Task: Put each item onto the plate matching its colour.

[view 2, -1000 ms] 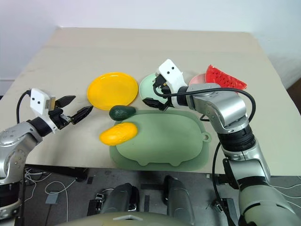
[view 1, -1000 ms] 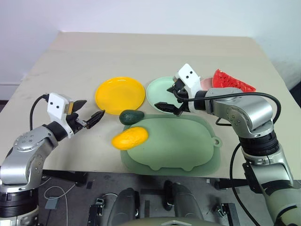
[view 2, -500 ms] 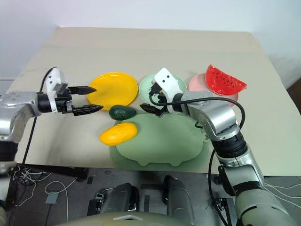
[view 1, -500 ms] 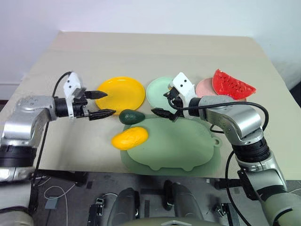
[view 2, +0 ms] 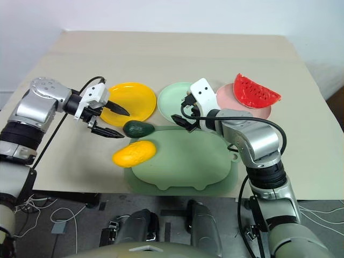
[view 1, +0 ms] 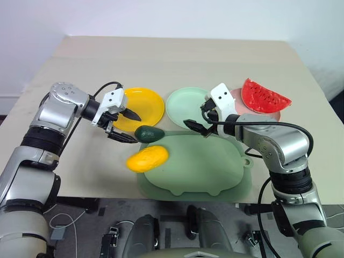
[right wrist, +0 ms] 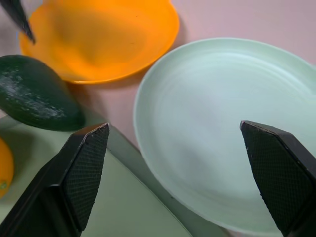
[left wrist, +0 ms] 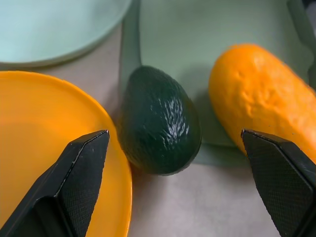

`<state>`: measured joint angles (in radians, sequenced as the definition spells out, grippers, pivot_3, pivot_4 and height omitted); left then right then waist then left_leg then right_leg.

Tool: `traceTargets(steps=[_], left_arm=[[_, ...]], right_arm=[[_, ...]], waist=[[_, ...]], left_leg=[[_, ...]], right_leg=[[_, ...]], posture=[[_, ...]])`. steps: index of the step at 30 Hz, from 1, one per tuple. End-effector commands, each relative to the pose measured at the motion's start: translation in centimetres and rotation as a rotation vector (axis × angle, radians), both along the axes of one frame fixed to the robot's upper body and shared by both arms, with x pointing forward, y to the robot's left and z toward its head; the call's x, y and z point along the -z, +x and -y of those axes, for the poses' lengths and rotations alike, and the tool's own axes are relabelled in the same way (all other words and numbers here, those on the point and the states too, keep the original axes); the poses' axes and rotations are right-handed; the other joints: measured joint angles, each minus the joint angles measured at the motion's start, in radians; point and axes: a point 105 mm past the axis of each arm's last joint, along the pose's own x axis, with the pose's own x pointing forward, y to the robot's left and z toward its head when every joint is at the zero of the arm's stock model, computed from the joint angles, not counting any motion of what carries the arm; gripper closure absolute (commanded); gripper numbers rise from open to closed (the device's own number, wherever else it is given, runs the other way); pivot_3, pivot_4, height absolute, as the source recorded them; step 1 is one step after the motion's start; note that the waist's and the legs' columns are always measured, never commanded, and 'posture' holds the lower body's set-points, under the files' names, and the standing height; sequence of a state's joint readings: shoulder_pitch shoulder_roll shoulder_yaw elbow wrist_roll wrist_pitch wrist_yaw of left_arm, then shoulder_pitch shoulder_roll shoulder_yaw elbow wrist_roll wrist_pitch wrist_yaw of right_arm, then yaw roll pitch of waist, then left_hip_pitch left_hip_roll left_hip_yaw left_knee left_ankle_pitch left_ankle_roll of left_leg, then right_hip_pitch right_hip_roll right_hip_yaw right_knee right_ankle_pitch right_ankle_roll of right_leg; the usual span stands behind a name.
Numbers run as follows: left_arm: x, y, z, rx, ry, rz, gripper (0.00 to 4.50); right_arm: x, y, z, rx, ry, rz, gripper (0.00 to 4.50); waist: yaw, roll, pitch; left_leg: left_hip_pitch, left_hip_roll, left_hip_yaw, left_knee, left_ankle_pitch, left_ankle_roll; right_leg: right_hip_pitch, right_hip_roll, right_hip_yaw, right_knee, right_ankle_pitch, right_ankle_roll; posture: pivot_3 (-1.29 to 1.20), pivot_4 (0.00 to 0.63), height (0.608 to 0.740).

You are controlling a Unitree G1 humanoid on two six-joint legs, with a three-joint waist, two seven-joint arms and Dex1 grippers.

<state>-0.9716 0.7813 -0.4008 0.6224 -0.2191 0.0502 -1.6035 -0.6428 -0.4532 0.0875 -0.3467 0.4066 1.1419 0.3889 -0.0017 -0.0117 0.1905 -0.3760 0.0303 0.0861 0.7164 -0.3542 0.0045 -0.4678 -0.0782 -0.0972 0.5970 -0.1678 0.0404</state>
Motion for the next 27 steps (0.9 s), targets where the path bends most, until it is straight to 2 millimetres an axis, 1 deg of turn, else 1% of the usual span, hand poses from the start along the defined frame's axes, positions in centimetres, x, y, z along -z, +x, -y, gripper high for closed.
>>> traceTargets(steps=[1,3,7,11,12,13,16,22,27], left_arm=[[-0.5,0.3,0.8,0.049,0.005,0.045,0.00],[-0.3,0.4,1.1,0.066,-0.002,0.061,0.00],[0.5,0.9,1.3,0.075,0.022,0.104,0.00],[0.6,1.3,1.3,0.061,0.016,0.123,0.00],[0.6,1.4,1.2,0.058,0.016,0.128,0.38],[0.6,1.5,1.1,0.051,0.016,0.131,0.56],[0.4,1.6,1.0,0.039,0.002,0.137,1.40],[-0.8,1.9,1.2,-0.004,-0.081,0.136,1.44],[-2.9,2.6,1.7,-0.061,-0.198,0.151,1.44]], right_arm=[[-1.2,-0.3,0.5,0.034,0.027,0.048,0.03],[-1.1,-0.4,0.7,0.048,0.030,0.044,0.03],[-1.0,-0.4,0.9,0.061,0.035,0.040,0.03],[-1.0,-0.4,0.9,0.065,0.038,0.040,0.03],[-1.0,-0.3,0.9,0.065,0.038,0.040,0.00],[-1.1,-0.3,0.8,0.063,0.039,0.040,0.00],[-1.1,-0.3,0.7,0.058,0.040,0.041,0.00],[-1.1,-0.3,0.6,0.053,0.039,0.040,0.00],[-1.2,-0.4,0.8,0.054,0.042,0.041,0.00]], waist=[[0.000,0.000,0.000],[-0.001,0.000,0.000],[-0.007,0.000,0.000],[-0.011,0.000,0.000],[-0.011,0.000,0.000],[-0.011,0.000,0.000],[-0.010,0.000,0.000],[-0.009,0.000,0.000],[-0.009,0.000,0.000]], left_leg=[[0.000,0.000,0.000,0.000,0.000,0.000],[0.000,0.000,0.000,0.001,0.000,0.000],[0.000,0.000,0.000,0.001,0.000,0.000],[0.000,0.000,-0.001,0.001,0.000,0.000],[0.000,0.000,-0.001,0.001,0.000,0.000],[0.000,0.000,-0.001,0.000,0.000,0.000],[0.000,0.000,-0.001,0.001,0.000,0.000],[0.000,0.000,-0.002,0.001,0.000,0.000],[0.000,0.000,-0.002,0.001,0.000,0.000]], right_leg=[[0.000,0.000,0.000,0.000,0.000,0.000],[0.000,0.000,0.000,0.000,0.000,0.000],[0.000,0.000,0.000,0.000,0.000,0.000],[0.000,0.000,0.000,0.000,0.000,0.000],[0.000,0.000,0.000,0.000,0.000,0.000],[0.000,0.000,0.000,0.000,0.000,0.000],[0.000,0.000,0.000,0.000,0.000,0.000],[0.000,0.000,0.000,0.000,0.000,0.000],[0.000,0.000,0.000,0.000,0.000,0.000]], posture=[[0.00,0.150,0.740],[0.00,0.150,0.740],[0.00,0.150,0.740],[0.00,0.150,0.740],[0.00,0.150,0.740],[0.00,0.150,0.740],[0.00,0.150,0.740],[0.00,0.150,0.740],[0.00,0.150,0.740]])
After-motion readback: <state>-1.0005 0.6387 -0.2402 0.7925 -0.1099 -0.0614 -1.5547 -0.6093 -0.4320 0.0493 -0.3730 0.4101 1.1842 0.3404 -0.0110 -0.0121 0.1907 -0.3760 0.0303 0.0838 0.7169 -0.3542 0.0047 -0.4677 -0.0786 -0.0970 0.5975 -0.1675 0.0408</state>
